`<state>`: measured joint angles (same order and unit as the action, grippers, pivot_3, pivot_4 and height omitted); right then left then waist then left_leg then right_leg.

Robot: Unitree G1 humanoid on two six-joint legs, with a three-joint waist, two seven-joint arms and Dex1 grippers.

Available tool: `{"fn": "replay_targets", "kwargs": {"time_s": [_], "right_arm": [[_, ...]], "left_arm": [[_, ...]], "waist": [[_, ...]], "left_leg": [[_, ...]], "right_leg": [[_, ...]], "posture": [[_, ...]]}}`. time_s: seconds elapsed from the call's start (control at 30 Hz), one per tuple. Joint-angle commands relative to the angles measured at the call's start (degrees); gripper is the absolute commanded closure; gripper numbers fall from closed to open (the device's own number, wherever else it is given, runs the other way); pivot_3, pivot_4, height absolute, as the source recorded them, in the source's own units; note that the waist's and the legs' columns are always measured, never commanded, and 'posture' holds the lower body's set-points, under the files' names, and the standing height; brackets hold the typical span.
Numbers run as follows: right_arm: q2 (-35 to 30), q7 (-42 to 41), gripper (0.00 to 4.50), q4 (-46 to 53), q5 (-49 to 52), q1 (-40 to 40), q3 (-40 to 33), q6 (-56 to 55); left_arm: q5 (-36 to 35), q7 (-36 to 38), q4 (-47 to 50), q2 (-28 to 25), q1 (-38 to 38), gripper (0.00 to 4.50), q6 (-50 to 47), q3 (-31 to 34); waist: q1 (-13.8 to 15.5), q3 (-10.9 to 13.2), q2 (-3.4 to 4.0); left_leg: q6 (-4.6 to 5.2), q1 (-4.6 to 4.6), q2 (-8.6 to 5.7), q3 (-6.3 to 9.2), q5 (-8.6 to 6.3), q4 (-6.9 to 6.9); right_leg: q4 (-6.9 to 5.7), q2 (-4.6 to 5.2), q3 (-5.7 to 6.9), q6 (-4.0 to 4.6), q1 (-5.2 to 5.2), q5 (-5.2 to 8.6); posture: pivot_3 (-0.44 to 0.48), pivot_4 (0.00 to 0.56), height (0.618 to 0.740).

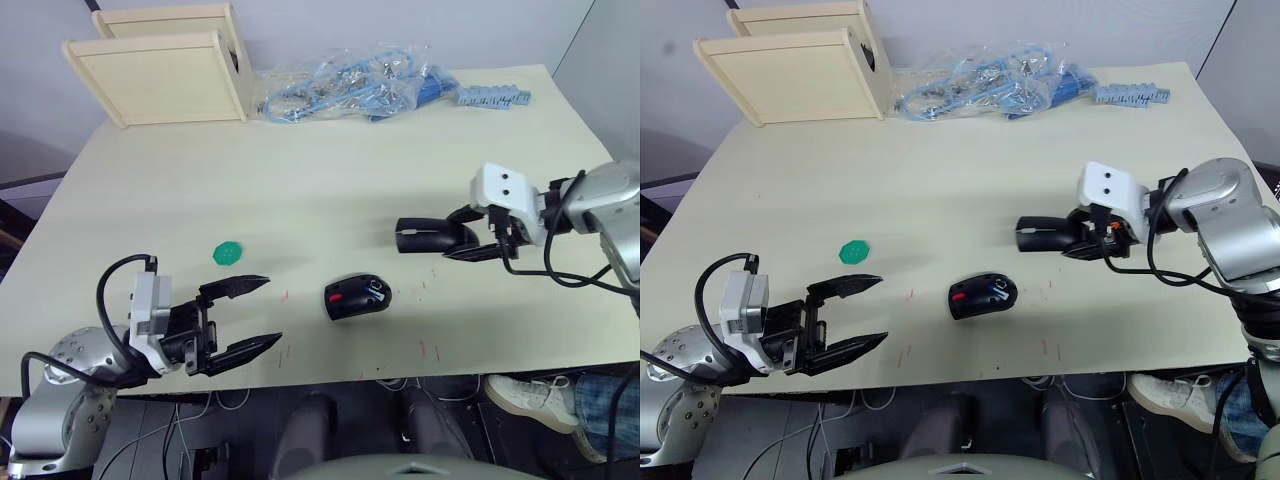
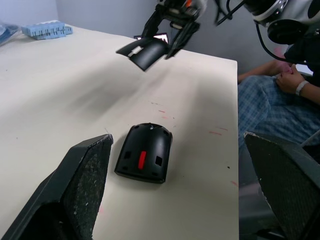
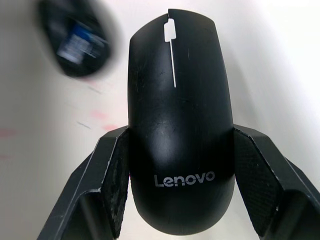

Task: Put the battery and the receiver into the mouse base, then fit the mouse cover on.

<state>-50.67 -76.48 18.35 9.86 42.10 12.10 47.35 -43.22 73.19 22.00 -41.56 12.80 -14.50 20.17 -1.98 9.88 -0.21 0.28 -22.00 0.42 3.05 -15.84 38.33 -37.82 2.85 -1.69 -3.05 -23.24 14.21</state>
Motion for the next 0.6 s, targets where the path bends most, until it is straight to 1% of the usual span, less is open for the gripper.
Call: {"fn": "replay_targets", "kwargs": {"time_s": [0.03, 0.13, 0.27, 0.37, 0.6], "right_arm": [[-0.7, 1.3, 2.07, 5.7, 2.6, 3.5, 1.3, 6.9], [-0.3, 2.3, 2.07, 7.7, 4.0, 5.9, 3.2, 10.1], [0.9, 2.9, 2.07, 10.1, 4.8, 11.6, 9.6, 14.5], [2.2, 3.7, 2.07, 10.5, 5.6, 14.5, 12.8, 16.2], [8.0, 7.5, 2.07, 7.2, 4.3, 18.7, 21.1, 16.8]], "left_arm": [[-1.7, -0.4, 1.8, -1.0, -0.5, 0.0, -0.9, 1.1], [-2.0, -0.5, 2.0, -1.2, -0.6, 0.0, -1.4, 1.4], [-2.2, -0.8, 2.4, -1.6, 0.2, 0.0, -1.7, 2.2], [-2.1, -0.7, 2.1, -1.8, 0.8, 0.0, -1.4, 2.6], [-1.6, -0.2, 1.6, -2.4, 1.6, 0.0, -1.1, 3.1]], "waist": [[0.0, 0.0, -0.02], [0.0, 0.0, -0.02], [-0.2, 0.0, -0.01], [-0.2, 0.0, -0.02], [-0.1, 0.0, -0.02]], "left_leg": [[0.0, -0.01, 0.0, 0.0, 0.0, 0.0], [0.0, -0.02, -0.01, 0.02, 0.0, 0.0], [0.0, -0.13, 0.0, -0.03, 0.0, 0.0], [0.0, -0.18, 0.0, 0.01, 0.0, -0.01], [-0.01, -0.45, -0.04, 0.12, 0.0, 0.02]], "right_leg": [[0.0, 0.01, 0.0, 0.0, 0.0, 0.0], [0.01, 0.04, 0.03, 0.0, -0.02, 0.0], [-0.04, 0.05, 0.02, 0.0, -0.18, 0.0], [-0.04, 0.04, 0.06, 0.01, -0.23, 0.0], [-0.03, 0.13, 0.16, 0.01, -0.43, -0.01]], "posture": [[0.0, 0.15, 0.74], [0.0, 0.15, 0.74], [0.0, 0.15, 0.74], [0.0, 0.15, 0.74], [0.0, 0.15, 0.74]]}}
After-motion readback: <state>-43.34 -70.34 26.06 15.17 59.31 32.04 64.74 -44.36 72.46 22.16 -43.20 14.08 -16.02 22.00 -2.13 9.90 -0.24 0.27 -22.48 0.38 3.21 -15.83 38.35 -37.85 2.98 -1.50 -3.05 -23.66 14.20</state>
